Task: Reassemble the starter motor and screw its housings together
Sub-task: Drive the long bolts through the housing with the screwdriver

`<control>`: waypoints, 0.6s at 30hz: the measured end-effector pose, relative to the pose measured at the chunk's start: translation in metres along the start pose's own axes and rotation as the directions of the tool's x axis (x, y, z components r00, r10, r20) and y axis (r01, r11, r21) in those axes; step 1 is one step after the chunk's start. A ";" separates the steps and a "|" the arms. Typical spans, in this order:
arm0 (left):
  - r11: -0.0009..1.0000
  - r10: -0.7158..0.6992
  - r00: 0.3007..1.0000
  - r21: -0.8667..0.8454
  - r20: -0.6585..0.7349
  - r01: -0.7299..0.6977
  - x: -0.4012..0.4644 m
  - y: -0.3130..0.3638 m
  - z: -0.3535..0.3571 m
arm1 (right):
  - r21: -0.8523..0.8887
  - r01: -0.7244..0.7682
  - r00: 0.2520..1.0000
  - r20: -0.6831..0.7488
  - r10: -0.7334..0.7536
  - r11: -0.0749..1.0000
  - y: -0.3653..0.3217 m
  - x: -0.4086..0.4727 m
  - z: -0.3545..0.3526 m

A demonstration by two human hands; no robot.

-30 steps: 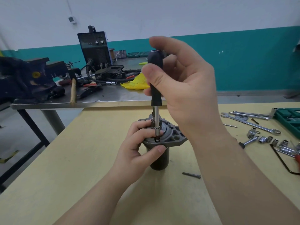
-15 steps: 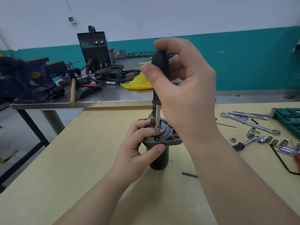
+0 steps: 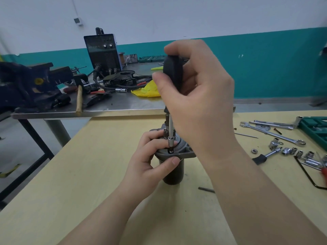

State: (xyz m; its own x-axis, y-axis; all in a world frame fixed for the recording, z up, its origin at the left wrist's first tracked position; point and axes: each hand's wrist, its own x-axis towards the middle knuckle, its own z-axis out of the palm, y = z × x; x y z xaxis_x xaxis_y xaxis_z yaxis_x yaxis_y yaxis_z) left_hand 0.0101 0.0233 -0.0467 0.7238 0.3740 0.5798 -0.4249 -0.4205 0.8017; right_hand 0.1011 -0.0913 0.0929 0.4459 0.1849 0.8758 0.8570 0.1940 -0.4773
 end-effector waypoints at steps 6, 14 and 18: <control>1.000 0.023 1.000 0.002 -0.001 -0.023 0.001 0.000 0.000 | 0.443 -0.329 0.927 0.320 0.195 0.834 0.000 0.006 -0.008; 1.000 -0.007 1.000 0.004 -0.005 0.007 0.000 0.001 0.001 | 0.133 -0.063 0.998 0.015 0.061 0.989 0.001 0.001 -0.001; 1.000 -0.031 0.999 -0.006 -0.008 0.031 0.000 0.000 0.001 | 0.218 -0.105 0.993 0.077 0.090 0.970 0.000 -0.003 0.003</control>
State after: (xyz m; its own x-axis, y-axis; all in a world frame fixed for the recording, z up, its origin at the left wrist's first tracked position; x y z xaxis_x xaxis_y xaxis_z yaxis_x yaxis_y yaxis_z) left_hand 0.0106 0.0227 -0.0470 0.7323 0.3933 0.5559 -0.4055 -0.4040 0.8200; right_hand 0.0989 -0.0891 0.0907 0.5001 0.2758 0.8209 0.7283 0.3789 -0.5709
